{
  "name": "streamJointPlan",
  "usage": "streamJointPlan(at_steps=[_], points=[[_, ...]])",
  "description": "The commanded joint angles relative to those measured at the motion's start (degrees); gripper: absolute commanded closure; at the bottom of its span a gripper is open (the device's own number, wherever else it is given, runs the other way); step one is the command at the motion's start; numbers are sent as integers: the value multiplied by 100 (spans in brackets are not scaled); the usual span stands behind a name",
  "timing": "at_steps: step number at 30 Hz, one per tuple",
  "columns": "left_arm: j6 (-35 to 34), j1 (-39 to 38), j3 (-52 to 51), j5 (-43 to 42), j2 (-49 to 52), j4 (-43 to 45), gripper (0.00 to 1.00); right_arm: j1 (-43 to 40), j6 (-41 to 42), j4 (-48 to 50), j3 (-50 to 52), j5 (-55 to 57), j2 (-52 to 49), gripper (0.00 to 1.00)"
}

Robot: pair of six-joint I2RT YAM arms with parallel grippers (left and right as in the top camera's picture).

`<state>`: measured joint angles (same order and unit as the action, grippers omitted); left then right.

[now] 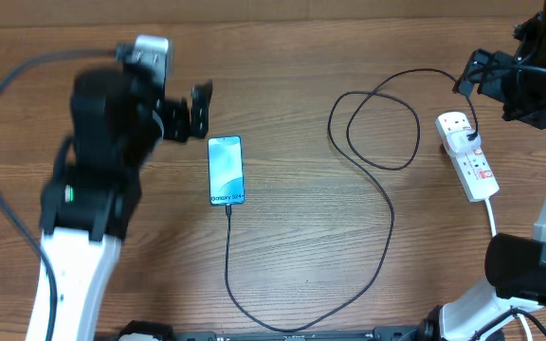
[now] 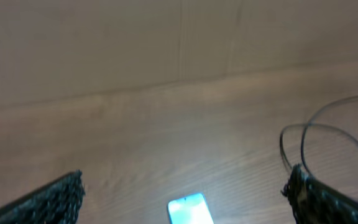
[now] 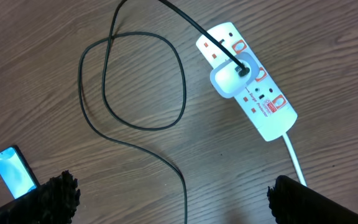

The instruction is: Plug charger to phone and switch on socket

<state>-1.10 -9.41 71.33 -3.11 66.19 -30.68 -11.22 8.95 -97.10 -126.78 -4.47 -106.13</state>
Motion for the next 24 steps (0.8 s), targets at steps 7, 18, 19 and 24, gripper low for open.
streamJointPlan(at_steps=[7, 18, 19, 24], points=[[-59, 4, -3674, 52, -2859, 3171, 0, -9, -44, 11, -155, -11, 153, 0], [-59, 940, -6240, -398, -5652, 4804, 0, -9, -44, 11, -155, -11, 153, 0], [-61, 1010, -6330, -400, -5829, 4789, 0, -9, -44, 11, -155, -11, 155, 0], [-94, 1185, -6752, -400, -6435, 4784, 1, -9, -42, 11, -155, -11, 153, 0]])
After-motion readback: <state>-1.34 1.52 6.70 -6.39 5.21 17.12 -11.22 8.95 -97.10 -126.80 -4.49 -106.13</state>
